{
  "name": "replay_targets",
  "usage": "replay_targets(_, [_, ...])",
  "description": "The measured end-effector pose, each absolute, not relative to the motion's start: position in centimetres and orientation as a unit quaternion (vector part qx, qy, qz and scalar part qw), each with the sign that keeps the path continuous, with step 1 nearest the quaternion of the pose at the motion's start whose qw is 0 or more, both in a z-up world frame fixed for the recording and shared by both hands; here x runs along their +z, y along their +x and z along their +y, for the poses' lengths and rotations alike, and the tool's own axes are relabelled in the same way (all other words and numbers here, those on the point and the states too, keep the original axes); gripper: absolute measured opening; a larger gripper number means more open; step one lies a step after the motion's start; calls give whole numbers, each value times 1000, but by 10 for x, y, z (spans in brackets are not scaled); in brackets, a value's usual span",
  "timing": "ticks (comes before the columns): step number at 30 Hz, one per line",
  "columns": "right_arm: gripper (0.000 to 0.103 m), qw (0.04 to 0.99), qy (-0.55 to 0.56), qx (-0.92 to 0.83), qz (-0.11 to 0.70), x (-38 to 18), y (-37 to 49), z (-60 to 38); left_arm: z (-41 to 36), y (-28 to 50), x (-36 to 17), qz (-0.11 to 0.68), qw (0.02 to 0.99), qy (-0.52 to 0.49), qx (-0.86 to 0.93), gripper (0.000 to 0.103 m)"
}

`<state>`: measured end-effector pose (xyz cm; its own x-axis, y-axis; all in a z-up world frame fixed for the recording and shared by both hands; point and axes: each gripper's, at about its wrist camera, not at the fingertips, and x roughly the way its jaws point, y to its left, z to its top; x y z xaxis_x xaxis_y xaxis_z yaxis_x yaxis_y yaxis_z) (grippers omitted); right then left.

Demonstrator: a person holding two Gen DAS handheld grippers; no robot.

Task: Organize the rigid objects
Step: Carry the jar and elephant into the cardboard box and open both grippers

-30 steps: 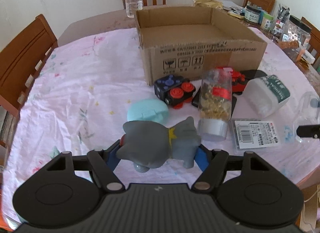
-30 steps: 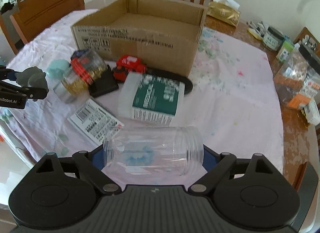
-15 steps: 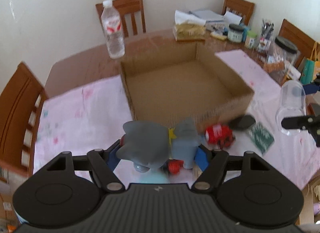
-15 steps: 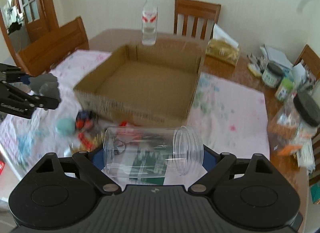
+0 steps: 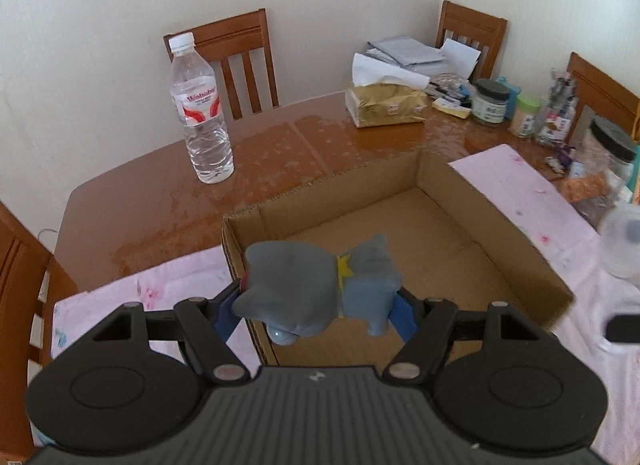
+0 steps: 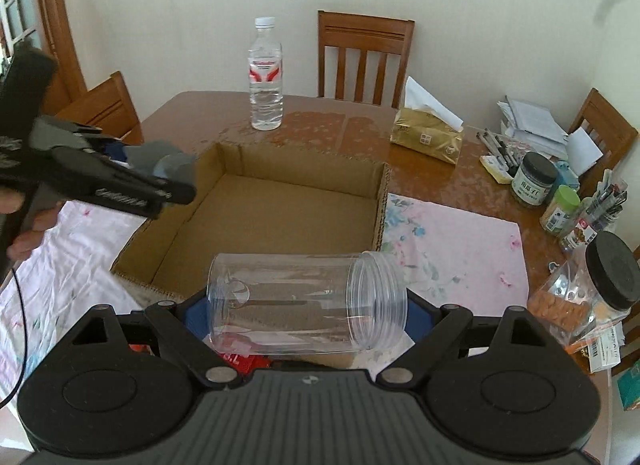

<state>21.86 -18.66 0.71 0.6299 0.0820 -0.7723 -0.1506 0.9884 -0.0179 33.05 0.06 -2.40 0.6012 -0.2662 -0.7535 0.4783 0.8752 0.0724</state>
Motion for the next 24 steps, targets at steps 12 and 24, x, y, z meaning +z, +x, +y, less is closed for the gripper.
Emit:
replay_targets(12, [93, 895, -49, 49, 442, 5, 252, -173, 21, 338, -27, 352, 905, 132, -201, 98])
replay_targets(24, [93, 890, -68, 71, 445, 2, 317, -152, 83, 291, -33, 384, 910, 65, -146, 99])
